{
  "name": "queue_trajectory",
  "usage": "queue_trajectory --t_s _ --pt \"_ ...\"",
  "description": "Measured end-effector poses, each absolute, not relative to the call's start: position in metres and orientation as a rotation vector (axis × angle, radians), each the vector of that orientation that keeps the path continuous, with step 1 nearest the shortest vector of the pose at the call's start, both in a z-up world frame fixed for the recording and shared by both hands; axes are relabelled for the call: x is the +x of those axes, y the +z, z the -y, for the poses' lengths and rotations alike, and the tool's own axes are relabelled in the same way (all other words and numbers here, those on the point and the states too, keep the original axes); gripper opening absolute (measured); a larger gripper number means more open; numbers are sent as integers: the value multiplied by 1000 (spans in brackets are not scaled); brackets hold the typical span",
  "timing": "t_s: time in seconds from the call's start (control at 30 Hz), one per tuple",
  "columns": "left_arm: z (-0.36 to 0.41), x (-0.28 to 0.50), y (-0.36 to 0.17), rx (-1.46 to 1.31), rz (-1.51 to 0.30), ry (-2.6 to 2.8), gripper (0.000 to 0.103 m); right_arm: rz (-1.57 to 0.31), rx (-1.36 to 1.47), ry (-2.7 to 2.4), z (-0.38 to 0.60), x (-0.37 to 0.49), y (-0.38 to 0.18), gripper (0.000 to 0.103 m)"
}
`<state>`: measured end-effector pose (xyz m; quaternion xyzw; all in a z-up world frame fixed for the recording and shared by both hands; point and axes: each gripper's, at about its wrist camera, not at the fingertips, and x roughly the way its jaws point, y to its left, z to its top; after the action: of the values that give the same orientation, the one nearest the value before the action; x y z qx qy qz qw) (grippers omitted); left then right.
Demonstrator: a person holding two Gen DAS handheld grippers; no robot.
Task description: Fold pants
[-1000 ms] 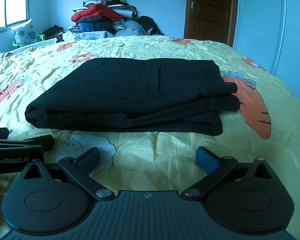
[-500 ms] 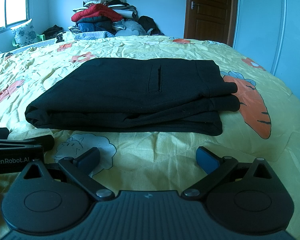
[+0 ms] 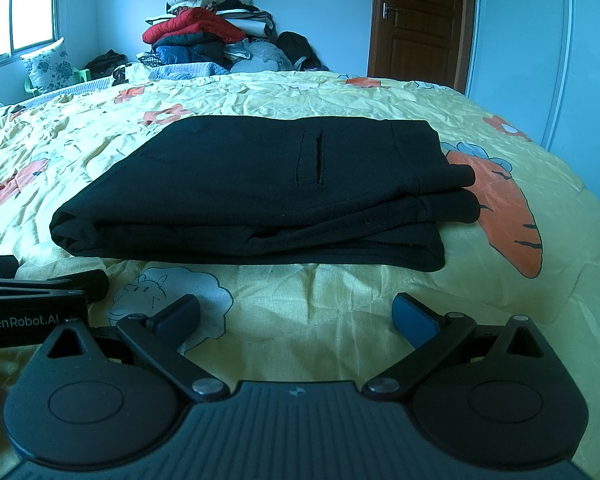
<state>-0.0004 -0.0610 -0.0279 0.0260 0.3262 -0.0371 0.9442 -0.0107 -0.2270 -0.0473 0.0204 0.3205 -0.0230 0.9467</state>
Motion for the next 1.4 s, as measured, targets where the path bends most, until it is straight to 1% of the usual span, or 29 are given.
queue_trajectory --t_s 0.63,0.77,0.97,1.03,1.13,1.17,1.33,1.4 --pt "61 -1 -27 52 -665 -77 103 -654 41 -45 227 -10 -48 103" --pt "54 -1 -23 22 -660 -112 100 -666 20 4 228 -10 -41 103" --pt "28 9 9 -75 -609 -102 101 -541 57 14 266 -12 -7 103" --pt "21 20 20 -108 -603 -136 102 -523 101 19 289 -4 1 103" --pt "12 47 26 -167 -645 -163 100 -493 219 22 329 11 7 103" --pt "11 57 26 -182 -665 -167 98 -514 276 17 344 20 6 103" --pt "5 101 13 -319 -824 -266 95 -712 586 129 398 70 -25 103" --pt "4 114 5 -384 -876 -297 93 -728 655 171 406 77 -33 103"
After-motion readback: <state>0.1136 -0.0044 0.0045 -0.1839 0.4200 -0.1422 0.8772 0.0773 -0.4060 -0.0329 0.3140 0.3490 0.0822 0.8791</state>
